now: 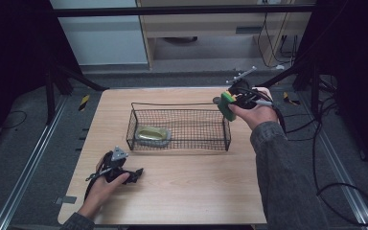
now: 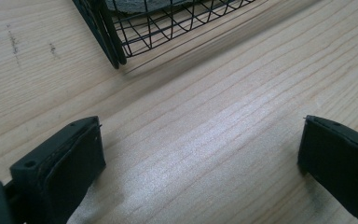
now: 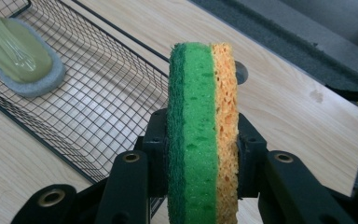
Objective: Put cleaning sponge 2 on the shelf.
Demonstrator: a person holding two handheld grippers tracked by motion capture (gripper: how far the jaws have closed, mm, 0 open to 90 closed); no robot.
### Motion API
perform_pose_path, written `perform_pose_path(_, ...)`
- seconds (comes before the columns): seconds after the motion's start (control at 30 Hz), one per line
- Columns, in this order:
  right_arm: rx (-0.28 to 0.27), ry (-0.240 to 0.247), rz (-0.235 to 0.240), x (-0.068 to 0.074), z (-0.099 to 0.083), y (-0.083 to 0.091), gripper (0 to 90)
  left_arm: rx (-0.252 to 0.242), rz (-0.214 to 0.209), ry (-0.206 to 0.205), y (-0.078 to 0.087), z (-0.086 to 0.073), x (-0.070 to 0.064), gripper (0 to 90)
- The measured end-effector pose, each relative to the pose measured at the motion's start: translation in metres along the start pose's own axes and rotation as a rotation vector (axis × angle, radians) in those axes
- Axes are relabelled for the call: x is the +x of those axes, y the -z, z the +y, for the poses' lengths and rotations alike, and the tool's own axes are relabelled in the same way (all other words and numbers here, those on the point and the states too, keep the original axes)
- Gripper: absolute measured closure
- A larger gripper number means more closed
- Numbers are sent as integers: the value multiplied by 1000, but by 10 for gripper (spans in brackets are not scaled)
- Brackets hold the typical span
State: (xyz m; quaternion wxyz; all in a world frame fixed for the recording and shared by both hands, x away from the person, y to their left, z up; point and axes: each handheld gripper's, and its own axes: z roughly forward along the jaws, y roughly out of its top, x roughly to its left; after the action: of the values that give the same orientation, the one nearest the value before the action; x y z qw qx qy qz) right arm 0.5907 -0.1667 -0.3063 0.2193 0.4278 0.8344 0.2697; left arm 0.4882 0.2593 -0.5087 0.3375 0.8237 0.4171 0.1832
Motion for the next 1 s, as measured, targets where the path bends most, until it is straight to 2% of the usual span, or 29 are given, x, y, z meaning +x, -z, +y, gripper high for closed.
perform_pose_path(0.43,19,7,55,8,-1,-39,648,-2,-1,-1,-1,0,0,0)
perform_pose_path(1.0,52,-31,71,1,-11,-63,647,-2,-1,-1,-1,0,0,0)
